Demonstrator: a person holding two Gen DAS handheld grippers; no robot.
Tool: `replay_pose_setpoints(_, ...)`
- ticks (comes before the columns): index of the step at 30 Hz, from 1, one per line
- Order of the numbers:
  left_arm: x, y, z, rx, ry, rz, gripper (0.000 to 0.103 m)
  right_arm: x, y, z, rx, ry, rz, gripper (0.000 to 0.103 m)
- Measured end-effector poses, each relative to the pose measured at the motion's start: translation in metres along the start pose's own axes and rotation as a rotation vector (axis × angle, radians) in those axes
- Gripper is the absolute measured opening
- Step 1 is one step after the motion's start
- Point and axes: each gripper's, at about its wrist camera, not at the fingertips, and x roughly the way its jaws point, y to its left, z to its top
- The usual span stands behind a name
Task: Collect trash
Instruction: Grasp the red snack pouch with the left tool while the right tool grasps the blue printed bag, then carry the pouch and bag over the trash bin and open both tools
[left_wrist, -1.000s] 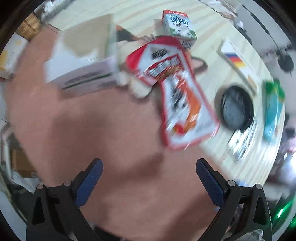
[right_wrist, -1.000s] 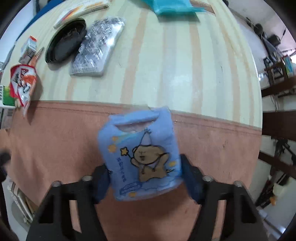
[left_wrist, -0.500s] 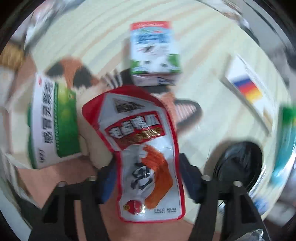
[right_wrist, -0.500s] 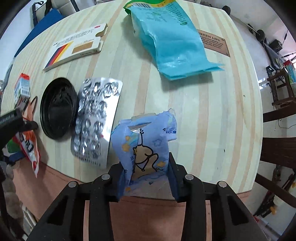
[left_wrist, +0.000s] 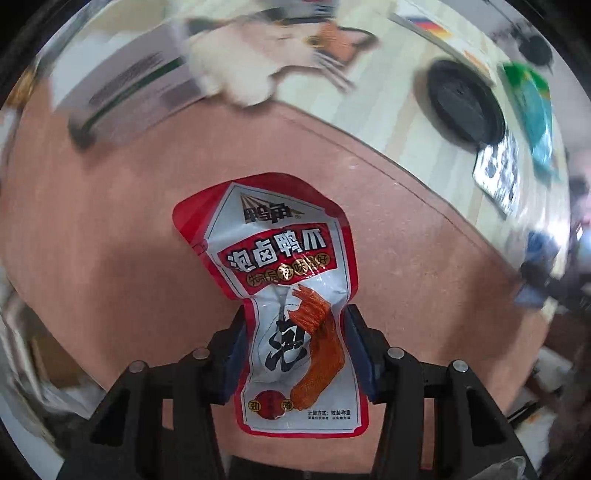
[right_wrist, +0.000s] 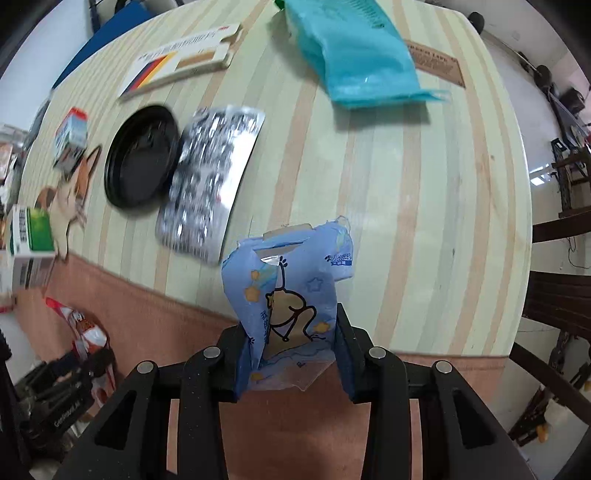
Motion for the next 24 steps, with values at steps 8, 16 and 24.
replay_pose_setpoints(8, -0.046, 0.032, 0.002, -0.028, -0.073, -0.090, 0.046, -0.004, 0.018, -0.032, -0.035, -0.007, 0.045, 0.040)
replay_pose_setpoints(16, -0.087, 0.031, -0.033, 0.008, -0.149, -0.149, 0.046, -0.034, 0.047, -0.055, -0.081, -0.044, 0.092, 0.040)
replay_pose_setpoints(24, -0.098, 0.056, -0.103, 0.014, -0.230, -0.218, 0.046, -0.068, 0.077, -0.120, -0.112, -0.100, 0.151, 0.040)
